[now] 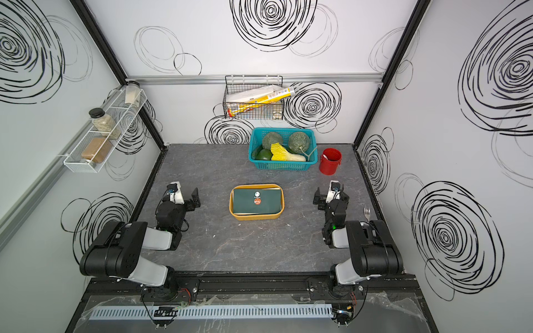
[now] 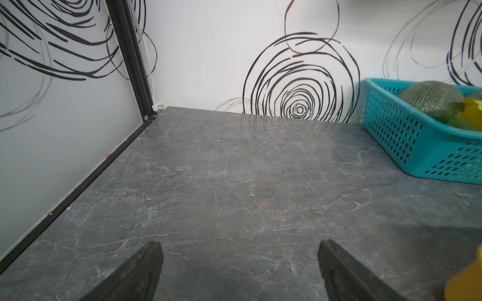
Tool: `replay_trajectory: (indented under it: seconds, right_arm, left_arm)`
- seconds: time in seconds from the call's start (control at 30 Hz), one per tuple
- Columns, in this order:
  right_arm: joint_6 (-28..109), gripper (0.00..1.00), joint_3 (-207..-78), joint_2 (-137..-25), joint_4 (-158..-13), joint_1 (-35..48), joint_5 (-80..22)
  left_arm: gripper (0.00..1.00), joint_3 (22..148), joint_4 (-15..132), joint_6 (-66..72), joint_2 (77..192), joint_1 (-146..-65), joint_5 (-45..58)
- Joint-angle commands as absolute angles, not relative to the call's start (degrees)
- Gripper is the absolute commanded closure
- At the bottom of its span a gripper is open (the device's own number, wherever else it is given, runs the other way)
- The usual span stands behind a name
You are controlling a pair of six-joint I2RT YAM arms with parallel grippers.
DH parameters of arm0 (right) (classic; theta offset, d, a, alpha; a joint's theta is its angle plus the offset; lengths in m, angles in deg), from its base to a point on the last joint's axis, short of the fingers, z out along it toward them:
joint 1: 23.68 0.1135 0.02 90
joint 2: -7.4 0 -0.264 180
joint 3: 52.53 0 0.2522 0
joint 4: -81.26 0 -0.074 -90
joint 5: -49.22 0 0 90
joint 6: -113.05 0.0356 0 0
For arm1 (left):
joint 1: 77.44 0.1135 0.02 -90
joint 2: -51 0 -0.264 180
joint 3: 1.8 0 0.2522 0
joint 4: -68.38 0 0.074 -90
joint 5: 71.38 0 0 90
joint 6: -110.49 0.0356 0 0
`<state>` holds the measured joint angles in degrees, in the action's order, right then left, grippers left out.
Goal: Put the sealed envelopes into the storage box
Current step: Reset both arms
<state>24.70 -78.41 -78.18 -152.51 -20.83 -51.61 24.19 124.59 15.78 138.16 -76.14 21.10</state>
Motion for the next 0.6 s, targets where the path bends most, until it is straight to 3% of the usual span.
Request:
replay_trajectory:
  seconds: [0.0,0.2,0.5,0.57]
  right_arm:
    - [24.09,0.00,-78.59,-77.85,-153.80,-20.96,-51.41]
    - [24.11,0.00,-78.59,-77.81,-153.80,-20.97,-51.33]
    - [24.04,0.00,-78.59,-77.85,-153.80,-20.96,-51.35]
    - [24.15,0.00,-78.59,-77.85,-153.80,-20.94,-51.38]
  left_arm:
    - [0.01,26.45,123.61,17.47,138.32,-75.69,15.55]
    - [0.01,25.79,125.70,18.83,138.56,-77.70,18.90]
    - [0.01,27.60,123.04,17.31,139.38,-75.35,15.16]
    - [0.01,26.44,124.10,17.70,138.07,-76.97,18.66]
